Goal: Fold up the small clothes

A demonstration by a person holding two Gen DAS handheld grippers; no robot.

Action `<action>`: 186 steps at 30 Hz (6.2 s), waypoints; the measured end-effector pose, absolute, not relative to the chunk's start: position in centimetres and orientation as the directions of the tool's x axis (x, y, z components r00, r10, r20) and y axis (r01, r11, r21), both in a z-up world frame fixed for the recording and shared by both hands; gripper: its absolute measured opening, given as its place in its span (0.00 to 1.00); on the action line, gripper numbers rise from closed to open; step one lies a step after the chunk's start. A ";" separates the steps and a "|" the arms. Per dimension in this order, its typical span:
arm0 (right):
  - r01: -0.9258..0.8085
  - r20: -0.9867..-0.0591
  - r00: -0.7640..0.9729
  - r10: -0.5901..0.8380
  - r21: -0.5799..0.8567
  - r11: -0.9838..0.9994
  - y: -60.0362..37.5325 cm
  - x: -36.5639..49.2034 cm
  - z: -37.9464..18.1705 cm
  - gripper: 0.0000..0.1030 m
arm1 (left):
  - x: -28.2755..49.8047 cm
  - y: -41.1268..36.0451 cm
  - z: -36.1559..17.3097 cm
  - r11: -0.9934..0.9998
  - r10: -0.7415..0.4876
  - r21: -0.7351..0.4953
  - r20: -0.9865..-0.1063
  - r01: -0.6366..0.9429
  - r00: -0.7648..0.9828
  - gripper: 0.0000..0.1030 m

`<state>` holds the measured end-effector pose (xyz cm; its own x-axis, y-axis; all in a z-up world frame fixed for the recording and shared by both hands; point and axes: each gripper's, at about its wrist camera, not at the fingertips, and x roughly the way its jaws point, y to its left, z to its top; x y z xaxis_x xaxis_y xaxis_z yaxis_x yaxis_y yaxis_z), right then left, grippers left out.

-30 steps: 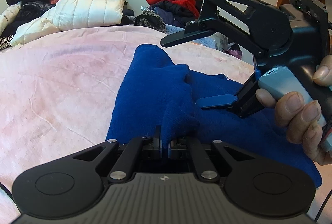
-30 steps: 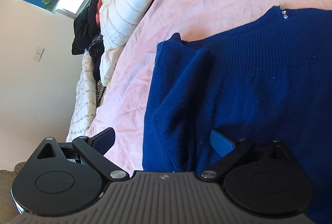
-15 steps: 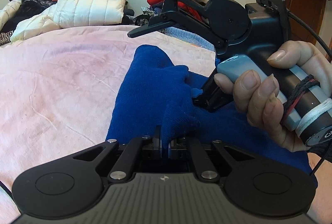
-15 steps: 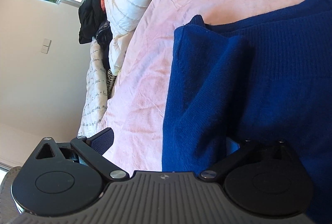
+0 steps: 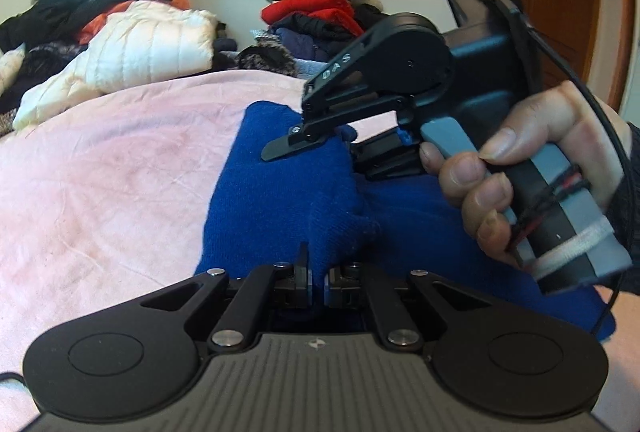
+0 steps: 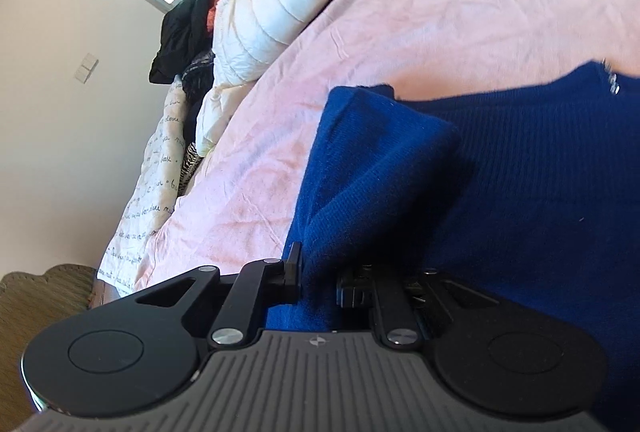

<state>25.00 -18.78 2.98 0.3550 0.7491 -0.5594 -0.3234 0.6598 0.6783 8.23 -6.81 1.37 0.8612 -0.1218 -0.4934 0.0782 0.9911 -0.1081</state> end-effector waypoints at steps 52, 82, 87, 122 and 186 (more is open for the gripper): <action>-0.026 -0.495 0.760 0.421 0.625 0.780 -41.7 23.2 -0.7 0.06 | 6.1 -24.3 -0.7 0.908 -0.312 0.073 -0.539 0.413 0.782 0.05; -0.110 -0.485 0.574 0.660 0.753 0.649 -41.2 7.8 1.1 0.57 | 7.1 -8.3 2.1 0.956 -0.246 -0.277 -0.573 0.098 0.782 0.66; -0.059 -0.520 0.531 0.670 0.765 0.641 -40.8 8.8 0.5 0.51 | 7.6 -8.4 0.8 0.957 -0.255 -0.271 -0.615 0.104 0.746 0.66; -0.113 -0.549 0.568 0.613 0.686 0.719 -40.7 4.9 0.8 0.10 | 9.0 -8.6 1.3 0.970 -0.239 -0.149 -0.714 0.191 0.658 0.26; -0.029 -0.498 0.492 0.714 0.811 0.585 -40.0 1.6 -2.2 0.16 | 7.2 -3.0 1.4 0.836 -0.545 -0.501 -0.708 0.225 0.448 0.13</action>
